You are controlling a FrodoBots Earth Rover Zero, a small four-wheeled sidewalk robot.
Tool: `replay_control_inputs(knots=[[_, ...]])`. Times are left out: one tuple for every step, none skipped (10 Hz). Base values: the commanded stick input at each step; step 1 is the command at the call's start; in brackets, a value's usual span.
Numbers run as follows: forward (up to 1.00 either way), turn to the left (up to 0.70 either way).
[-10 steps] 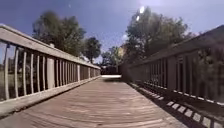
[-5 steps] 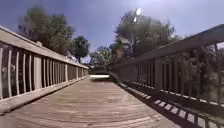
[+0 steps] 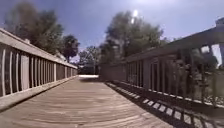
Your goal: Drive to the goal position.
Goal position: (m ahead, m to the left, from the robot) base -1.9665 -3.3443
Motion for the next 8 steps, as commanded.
replay_control_inputs(knots=[[0.00,-0.70],[0.00,-0.70],[0.00,-0.70],[0.00,-0.70],[0.00,-0.70],[0.00,-0.70],[0.00,-0.70],[0.00,-0.70]])
